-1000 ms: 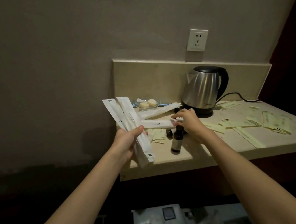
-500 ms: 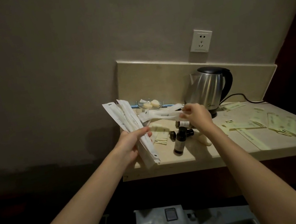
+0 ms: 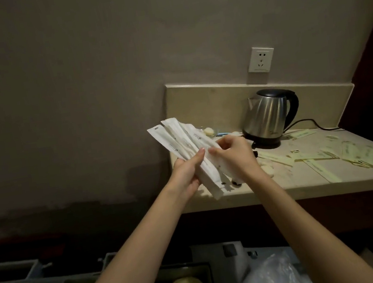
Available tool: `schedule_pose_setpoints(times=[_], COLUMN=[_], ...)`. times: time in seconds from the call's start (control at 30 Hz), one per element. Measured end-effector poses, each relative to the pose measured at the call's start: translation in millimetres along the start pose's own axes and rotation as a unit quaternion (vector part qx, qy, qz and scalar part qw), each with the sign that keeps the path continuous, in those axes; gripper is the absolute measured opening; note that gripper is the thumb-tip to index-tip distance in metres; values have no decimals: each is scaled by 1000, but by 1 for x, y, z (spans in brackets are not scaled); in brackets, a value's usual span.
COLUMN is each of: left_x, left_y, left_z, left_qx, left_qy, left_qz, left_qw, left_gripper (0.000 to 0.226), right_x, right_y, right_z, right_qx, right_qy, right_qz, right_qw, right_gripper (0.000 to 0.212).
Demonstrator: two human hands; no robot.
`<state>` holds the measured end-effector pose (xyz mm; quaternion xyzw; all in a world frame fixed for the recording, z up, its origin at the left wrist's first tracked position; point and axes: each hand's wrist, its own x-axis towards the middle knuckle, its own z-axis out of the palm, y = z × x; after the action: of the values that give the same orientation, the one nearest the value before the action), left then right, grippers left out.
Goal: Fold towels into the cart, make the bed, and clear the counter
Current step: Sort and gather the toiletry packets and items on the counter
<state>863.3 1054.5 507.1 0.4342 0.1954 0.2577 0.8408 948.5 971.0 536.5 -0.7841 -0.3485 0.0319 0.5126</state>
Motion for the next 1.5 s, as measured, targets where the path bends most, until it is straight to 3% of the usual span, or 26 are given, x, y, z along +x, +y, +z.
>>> schedule_pose_setpoints(times=[0.17, 0.3, 0.43, 0.53, 0.97, 1.13, 1.33, 1.5], left_x=[-44, -79, -123, -153, -259, -286, -310, -324], left_y=[6, 12, 23, 36, 87, 110, 128, 138], left_z=[-28, -76, -132, -177, -355, -393, -442, -485], left_qx=[-11, -5, 0, 14, 118, 135, 154, 241], left_qy=[34, 99, 126, 128, 103, 82, 118, 188], left_qz=[9, 9, -25, -47, -129, -143, -145, -120], left_qw=[999, 995, 992, 991, 979, 977, 970, 945], left_gripper=[34, 37, 27, 37, 45, 34, 31, 28], right_x=[-52, -90, -128, -159, -292, -318, -349, -371], right_y=[-18, -27, -43, -59, -134, -157, -173, -185], right_z=[35, 71, 117, 155, 314, 343, 381, 420], right_qx=[49, 87, 55, 20, 66, 101, 146, 187], right_qy=[-42, -122, -196, -230, -266, -267, -272, -292], right_qz=[-33, -20, -18, -22, 41, 84, 122, 176], right_qw=[997, 988, 979, 973, 961, 955, 943, 921], right_gripper=[11, 20, 20, 24, 33, 37, 37, 43])
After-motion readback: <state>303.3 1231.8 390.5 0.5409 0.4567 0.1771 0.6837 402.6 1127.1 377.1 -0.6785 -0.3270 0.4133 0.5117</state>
